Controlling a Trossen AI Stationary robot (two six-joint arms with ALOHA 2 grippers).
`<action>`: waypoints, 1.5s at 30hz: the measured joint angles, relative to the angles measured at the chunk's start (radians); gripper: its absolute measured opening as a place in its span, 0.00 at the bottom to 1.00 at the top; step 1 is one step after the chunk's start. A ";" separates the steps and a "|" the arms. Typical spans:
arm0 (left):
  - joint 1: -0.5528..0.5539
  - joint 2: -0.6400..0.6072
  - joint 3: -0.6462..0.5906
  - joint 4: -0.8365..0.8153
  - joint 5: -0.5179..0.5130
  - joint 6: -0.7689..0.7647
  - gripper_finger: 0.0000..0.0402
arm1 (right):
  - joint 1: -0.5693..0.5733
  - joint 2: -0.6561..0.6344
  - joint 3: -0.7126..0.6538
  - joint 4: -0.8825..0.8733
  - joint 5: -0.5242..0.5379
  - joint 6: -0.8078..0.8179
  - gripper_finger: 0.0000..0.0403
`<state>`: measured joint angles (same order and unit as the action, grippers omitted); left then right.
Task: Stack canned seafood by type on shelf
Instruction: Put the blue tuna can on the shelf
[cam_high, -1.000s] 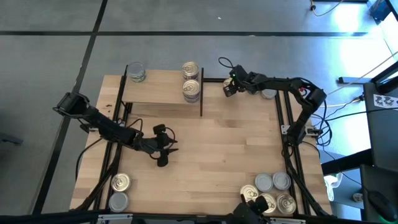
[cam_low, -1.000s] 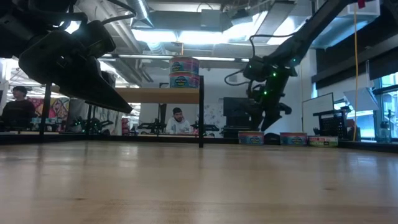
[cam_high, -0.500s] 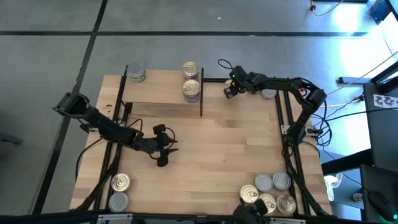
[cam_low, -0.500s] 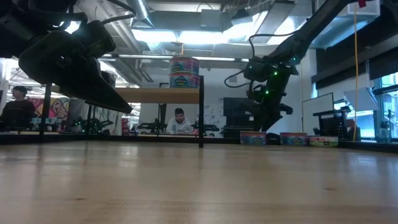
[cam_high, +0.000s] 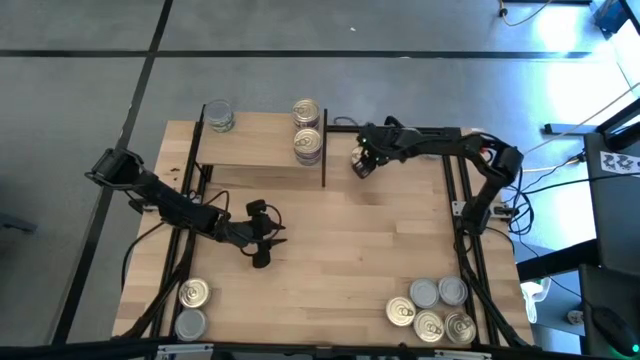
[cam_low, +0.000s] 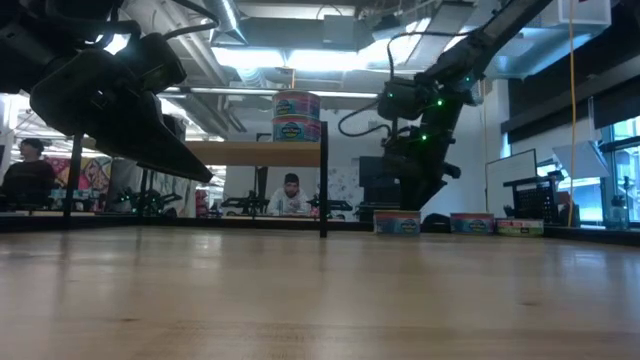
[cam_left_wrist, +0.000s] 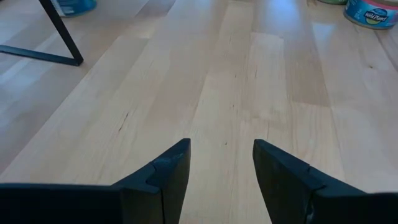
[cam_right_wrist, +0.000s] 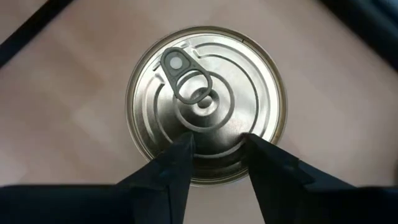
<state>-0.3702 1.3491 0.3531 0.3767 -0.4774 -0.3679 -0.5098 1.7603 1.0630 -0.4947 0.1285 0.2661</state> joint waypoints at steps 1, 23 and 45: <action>0.000 0.000 0.000 0.000 0.000 0.000 0.43 | 0.019 0.000 0.000 -0.010 0.002 0.009 0.37; 0.000 0.000 0.000 0.002 0.000 0.001 0.43 | 0.545 0.005 -0.005 0.031 0.009 0.153 0.37; 0.000 0.186 0.177 0.027 0.000 0.091 0.43 | 0.744 0.108 -0.004 0.439 0.055 0.094 0.37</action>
<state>-0.3706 1.5353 0.5300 0.4036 -0.4770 -0.2768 0.2344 1.8685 1.0589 -0.0555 0.1835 0.3601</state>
